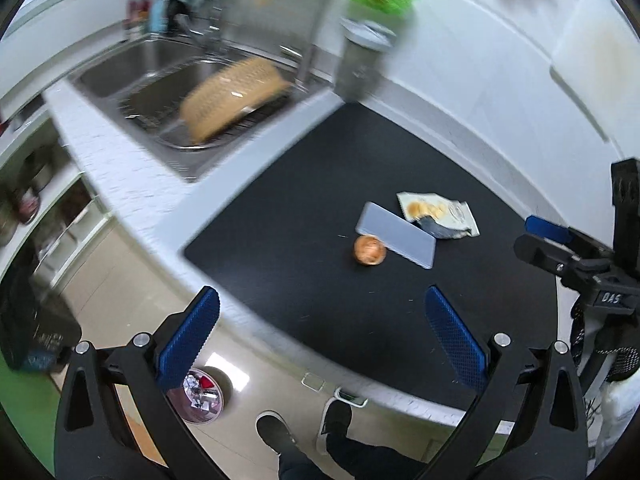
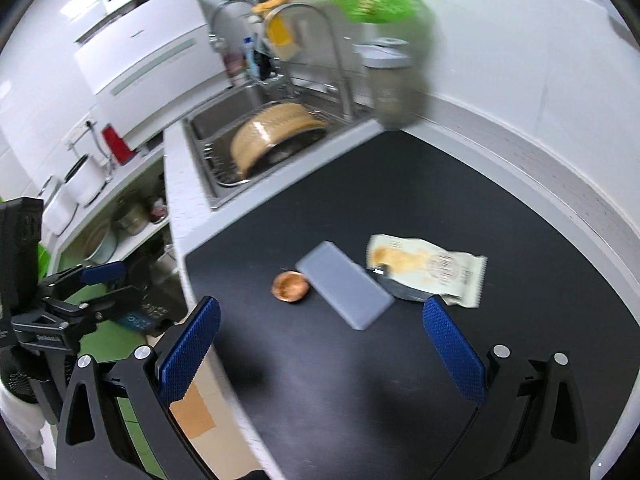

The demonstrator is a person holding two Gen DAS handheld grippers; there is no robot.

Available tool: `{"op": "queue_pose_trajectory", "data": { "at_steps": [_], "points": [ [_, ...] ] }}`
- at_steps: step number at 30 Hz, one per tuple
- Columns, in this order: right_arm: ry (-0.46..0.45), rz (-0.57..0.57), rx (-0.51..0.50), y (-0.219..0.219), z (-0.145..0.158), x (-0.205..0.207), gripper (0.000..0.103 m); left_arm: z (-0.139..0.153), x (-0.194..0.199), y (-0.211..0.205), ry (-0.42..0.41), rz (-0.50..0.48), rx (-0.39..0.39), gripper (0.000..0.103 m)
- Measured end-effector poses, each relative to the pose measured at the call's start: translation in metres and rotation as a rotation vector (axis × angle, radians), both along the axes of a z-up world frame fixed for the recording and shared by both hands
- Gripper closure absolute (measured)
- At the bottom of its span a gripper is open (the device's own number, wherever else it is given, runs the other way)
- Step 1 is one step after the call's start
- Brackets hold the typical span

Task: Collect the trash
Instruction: 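Move both tools back over the counter, then close the left tool on the round brown biscuit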

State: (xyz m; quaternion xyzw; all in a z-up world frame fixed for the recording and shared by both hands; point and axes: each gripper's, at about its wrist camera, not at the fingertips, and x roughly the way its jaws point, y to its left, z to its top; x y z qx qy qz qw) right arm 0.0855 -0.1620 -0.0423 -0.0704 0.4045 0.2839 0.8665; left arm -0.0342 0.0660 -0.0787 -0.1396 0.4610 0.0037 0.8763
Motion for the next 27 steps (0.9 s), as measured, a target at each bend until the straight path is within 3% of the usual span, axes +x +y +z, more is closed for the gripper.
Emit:
{"op": "queue_pose_trajectory", "data": {
  "at_steps": [10,16,20,23,25,27],
  "points": [
    [0.071,-0.04,-0.012,-0.041,-0.02,0.028,0.006,-0.055,0.072,-0.056,0.062,-0.15,0.077,0.003],
    [0.108,-0.042,-0.002,-0.053,-0.031,0.042,0.006,-0.082,0.096,-0.067,0.095,-0.175,0.093,0.005],
    [0.131,-0.044,0.001,-0.059,-0.039,0.05,0.006,-0.095,0.103,-0.07,0.123,-0.181,0.124,0.029],
    [0.138,-0.041,0.001,-0.061,-0.042,0.053,0.006,-0.097,0.103,-0.069,0.114,-0.175,0.145,0.035],
    [0.144,-0.038,0.0,-0.062,-0.043,0.054,0.006,-0.097,0.105,-0.068,0.107,-0.169,0.152,0.045],
    [0.15,-0.035,-0.003,-0.062,-0.046,0.056,0.006,-0.096,0.106,-0.068,0.107,-0.167,0.164,0.069]
  ]
}}
